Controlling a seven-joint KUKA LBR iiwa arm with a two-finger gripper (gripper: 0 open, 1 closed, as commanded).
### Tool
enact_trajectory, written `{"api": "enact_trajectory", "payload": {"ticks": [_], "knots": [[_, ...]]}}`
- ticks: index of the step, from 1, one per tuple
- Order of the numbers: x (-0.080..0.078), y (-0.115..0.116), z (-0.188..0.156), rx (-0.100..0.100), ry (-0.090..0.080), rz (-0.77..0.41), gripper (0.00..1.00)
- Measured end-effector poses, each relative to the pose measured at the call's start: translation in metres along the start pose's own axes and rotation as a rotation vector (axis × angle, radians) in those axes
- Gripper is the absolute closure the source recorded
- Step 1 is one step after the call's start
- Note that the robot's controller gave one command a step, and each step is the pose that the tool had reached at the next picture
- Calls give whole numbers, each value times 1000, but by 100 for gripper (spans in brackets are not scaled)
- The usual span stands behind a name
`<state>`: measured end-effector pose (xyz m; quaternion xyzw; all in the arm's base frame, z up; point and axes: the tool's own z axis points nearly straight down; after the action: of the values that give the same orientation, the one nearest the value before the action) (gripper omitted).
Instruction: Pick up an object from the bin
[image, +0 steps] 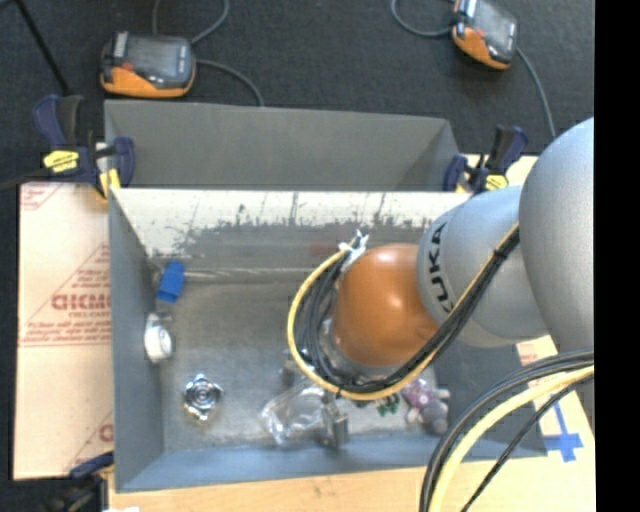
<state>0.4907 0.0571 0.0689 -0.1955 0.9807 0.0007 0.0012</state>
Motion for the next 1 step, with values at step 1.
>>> {"api": "enact_trajectory", "payload": {"ticks": [1], "knots": [[-1,-1,-1,0,-4,4,0]]}}
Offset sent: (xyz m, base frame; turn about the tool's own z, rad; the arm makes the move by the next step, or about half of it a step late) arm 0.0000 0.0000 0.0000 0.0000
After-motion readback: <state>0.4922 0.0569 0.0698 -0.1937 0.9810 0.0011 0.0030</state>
